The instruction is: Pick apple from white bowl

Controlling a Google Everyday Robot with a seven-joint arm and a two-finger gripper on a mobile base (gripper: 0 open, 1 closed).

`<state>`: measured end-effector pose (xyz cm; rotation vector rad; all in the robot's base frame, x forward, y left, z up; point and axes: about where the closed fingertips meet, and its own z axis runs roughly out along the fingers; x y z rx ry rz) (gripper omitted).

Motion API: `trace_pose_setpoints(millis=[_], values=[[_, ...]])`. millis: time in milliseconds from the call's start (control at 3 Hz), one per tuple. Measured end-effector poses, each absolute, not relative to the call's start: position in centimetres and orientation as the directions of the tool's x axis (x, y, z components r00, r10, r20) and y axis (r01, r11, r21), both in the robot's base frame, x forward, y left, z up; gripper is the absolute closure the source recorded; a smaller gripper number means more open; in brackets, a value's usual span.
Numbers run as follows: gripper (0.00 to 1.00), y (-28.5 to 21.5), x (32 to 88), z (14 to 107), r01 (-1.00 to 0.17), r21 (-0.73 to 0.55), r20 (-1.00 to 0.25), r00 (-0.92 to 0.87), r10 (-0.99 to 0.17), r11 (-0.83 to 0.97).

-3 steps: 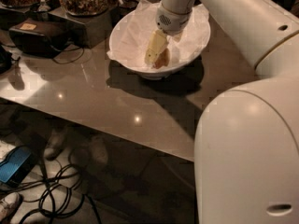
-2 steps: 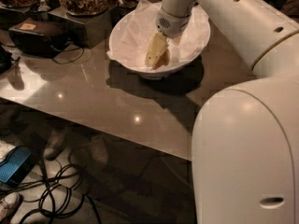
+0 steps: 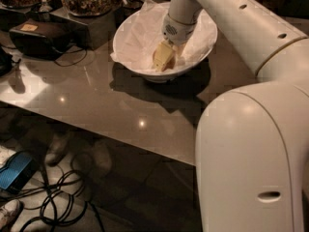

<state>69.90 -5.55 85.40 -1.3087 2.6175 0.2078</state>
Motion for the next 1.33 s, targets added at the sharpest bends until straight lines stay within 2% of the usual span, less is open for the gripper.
trace_pose_setpoints(millis=[667,1000,1333], values=[[0.81,-5.4,70.1,85.3,-0.802,0.031,-0.251,-0.584,-0.772,0.596],[1.0,-5.5,69.3,86.6,-0.815,0.014,-0.278,-0.56,-0.78,0.58],[1.0,-6.0,66.8,89.8,-0.839,-0.011,-0.332,-0.51,-0.794,0.543]])
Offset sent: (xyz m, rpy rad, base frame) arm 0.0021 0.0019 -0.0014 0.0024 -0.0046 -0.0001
